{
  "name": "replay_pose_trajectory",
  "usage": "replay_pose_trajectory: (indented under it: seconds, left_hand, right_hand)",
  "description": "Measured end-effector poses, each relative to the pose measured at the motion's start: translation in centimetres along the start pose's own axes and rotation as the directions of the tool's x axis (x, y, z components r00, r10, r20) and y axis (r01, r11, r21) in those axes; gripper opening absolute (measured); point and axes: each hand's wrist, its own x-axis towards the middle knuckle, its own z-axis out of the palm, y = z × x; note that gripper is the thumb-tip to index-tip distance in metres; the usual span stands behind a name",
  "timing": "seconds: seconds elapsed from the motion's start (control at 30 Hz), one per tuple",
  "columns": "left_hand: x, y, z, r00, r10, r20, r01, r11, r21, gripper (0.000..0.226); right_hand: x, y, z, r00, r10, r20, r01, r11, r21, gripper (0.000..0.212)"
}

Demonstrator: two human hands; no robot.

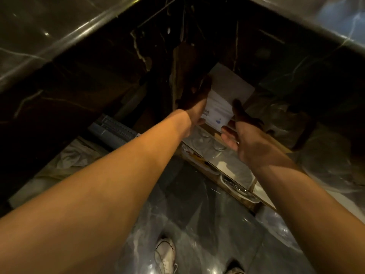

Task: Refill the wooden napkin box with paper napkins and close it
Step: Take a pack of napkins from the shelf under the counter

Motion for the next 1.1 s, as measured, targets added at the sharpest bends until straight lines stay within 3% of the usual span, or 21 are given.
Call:
replay_pose_trajectory:
  seconds: [0.13,0.23,0.37,0.5,0.63,0.83,0.97,1.1]
  left_hand:
    - [0.1,-0.4,0.7,0.999,0.045,0.002,-0.045,0.998,-0.044,0.070]
    - [-0.4,-1.0,0.5,0.998,0.059,-0.035,-0.064,0.986,-0.157,0.059]
    - [-3.2,-2.4,-1.0,0.999,-0.029,0.035,0.040,0.927,-0.373,0.025]
    - [-7.8,-4.3,-3.1,0.963,-0.201,0.181,0.265,0.838,-0.477,0.018]
    - [-13.7,-5.9,-5.1,0.909,-0.337,0.247,0.408,0.842,-0.352,0.015]
    - [-25.4,-5.5,-4.9,0.863,-0.447,0.237,0.494,0.844,-0.209,0.065]
    - [-32.2,-3.0,-3.0,0.844,-0.475,0.249,0.512,0.852,-0.112,0.043]
    - [-36.2,0.6,0.6,0.837,-0.427,0.343,0.428,0.900,0.075,0.031]
  right_hand:
    - [0.2,0.1,-0.4,1.000,0.006,-0.014,-0.006,1.000,0.024,0.047]
    - [-0.6,0.7,-1.1,0.999,0.015,0.040,-0.017,0.999,0.041,0.033]
    - [-2.6,2.2,-2.3,0.998,0.055,0.032,-0.056,0.998,0.031,0.028]
    - [-6.2,4.8,-4.8,0.991,0.126,0.045,-0.124,0.991,-0.056,0.033]
    - [-12.2,5.7,-7.8,0.976,0.203,0.078,-0.191,0.971,-0.142,0.037]
    - [-24.6,3.9,-13.5,0.942,0.310,0.127,-0.282,0.939,-0.194,0.029]
    - [-31.8,1.5,-17.7,0.928,0.354,0.116,-0.334,0.929,-0.161,0.025]
    - [-36.3,-1.0,-22.4,0.945,0.321,0.061,-0.317,0.946,-0.068,0.023]
